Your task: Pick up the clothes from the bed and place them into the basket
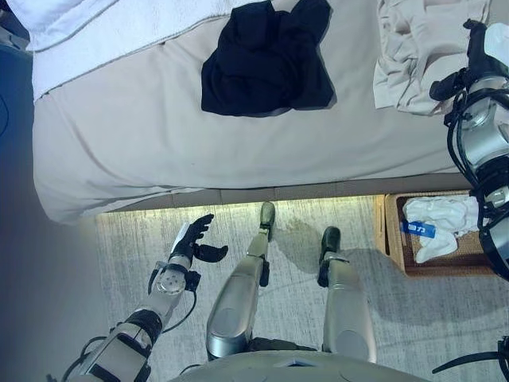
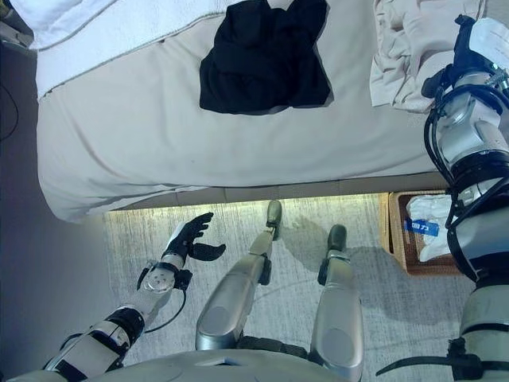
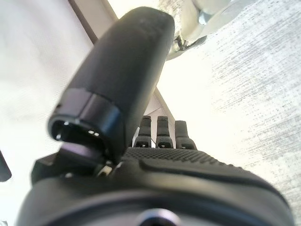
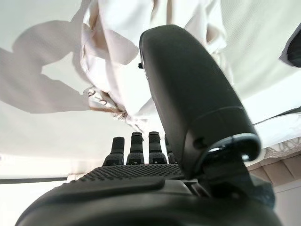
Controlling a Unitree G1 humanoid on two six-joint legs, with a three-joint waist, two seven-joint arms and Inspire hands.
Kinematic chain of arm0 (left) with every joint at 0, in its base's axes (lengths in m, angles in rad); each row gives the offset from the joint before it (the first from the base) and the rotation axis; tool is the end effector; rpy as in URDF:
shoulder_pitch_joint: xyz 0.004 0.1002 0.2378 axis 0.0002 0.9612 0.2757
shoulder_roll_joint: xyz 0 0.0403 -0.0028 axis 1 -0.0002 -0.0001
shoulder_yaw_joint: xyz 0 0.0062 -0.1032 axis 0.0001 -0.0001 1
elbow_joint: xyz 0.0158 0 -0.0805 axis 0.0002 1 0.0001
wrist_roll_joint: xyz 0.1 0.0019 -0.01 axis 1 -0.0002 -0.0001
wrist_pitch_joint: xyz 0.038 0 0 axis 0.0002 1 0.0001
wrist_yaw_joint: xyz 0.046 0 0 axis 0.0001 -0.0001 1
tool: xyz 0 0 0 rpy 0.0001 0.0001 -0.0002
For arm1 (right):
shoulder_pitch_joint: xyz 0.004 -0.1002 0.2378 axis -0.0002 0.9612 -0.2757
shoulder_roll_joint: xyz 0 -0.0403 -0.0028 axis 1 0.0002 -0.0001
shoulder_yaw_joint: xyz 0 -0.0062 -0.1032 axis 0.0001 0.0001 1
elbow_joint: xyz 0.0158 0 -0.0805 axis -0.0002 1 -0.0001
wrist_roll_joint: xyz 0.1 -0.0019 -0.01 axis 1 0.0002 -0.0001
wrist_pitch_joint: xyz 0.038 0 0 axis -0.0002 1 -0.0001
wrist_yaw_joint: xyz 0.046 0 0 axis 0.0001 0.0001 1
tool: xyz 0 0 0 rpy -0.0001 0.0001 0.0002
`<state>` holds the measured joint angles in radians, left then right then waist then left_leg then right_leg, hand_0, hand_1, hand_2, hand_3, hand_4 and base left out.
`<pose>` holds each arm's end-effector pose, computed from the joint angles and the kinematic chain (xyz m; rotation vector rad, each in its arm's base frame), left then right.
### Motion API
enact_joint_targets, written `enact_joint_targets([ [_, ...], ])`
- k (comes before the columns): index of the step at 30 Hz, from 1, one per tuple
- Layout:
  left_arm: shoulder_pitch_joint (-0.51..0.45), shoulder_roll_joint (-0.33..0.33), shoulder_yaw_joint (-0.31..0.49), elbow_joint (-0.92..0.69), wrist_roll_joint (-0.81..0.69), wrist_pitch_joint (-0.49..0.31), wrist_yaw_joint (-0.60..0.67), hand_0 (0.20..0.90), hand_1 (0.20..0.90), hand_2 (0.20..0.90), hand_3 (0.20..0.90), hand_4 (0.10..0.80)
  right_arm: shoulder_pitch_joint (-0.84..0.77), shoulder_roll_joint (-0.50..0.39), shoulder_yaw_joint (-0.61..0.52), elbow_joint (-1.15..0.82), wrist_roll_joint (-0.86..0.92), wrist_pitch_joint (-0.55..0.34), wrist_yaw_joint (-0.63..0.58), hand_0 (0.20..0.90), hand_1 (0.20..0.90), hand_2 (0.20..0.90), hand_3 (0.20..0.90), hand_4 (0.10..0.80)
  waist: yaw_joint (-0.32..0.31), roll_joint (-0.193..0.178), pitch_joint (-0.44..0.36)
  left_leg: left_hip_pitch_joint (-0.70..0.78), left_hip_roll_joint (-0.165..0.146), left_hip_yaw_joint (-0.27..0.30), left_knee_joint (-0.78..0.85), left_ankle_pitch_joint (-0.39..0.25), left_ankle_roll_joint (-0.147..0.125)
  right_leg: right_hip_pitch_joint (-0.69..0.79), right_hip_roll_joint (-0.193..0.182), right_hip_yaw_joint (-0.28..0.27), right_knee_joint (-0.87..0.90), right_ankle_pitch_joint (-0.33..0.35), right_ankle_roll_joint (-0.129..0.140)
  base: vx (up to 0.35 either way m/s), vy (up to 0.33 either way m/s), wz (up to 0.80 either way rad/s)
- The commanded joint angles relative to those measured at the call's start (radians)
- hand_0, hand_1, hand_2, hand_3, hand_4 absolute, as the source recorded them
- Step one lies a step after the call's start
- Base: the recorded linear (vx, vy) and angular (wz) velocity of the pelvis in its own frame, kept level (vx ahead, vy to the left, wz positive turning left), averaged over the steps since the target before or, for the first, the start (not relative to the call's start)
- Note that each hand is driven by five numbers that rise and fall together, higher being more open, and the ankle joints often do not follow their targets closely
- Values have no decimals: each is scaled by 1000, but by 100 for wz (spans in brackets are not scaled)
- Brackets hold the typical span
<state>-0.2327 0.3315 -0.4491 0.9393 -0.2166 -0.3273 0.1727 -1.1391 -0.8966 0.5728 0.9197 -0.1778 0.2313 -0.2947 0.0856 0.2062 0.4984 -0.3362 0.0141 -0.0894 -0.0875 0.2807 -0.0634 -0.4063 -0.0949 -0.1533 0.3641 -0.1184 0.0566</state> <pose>0.1963 0.1954 -0.0545 0.3560 0.4194 -0.0533 0.3356 -0.3004 0.2449 -1.2297 -0.0225 -0.6341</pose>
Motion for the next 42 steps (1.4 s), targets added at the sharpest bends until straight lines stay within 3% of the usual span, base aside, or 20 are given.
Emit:
enact_joint_targets([
  [1,5,42,-17,-43,-41,-51,31,900,900,900,900,800,-212,-71,111,-81,-39,-6,-36,900,900,900,900,800,-3,-29,-4,24,-39,-5,31,-109,29,29,29,-4,-114,73,-56,0,0,0],
  [15,57,80,-16,-149,-78,-72,70,900,900,900,900,800,-350,-36,189,54,-33,64,37,900,900,900,900,800,62,10,22,-105,-36,-9,32,-60,25,-92,25,-40,-55,53,-57,-1,-8,2],
  [22,95,119,-18,-222,-111,-102,78,900,900,900,900,800,-422,-50,223,172,-27,33,48,900,900,900,900,800,100,40,22,-201,-38,-20,40,-38,25,-186,30,-48,-17,44,-61,-8,-34,5],
  [29,121,154,-11,-289,-137,-116,76,900,900,900,900,800,-449,-71,228,187,-7,34,35,900,900,900,900,800,118,47,22,-273,-42,-24,48,-28,28,-253,37,-44,1,45,-60,-10,-49,4],
  [30,131,162,-10,-303,-139,-122,80,900,900,900,900,800,-454,-77,231,179,-1,25,40,300,300,300,200,100,120,48,22,-289,-44,-27,52,-28,29,-270,40,-40,7,46,-60,0,0,0],
  [42,147,193,-5,-348,-144,-114,79,900,900,900,900,800,-430,-102,209,152,36,-12,-19,300,300,300,200,100,116,38,22,-293,-42,-30,59,-35,36,-276,49,-34,13,47,-59,-1,-3,0],
])
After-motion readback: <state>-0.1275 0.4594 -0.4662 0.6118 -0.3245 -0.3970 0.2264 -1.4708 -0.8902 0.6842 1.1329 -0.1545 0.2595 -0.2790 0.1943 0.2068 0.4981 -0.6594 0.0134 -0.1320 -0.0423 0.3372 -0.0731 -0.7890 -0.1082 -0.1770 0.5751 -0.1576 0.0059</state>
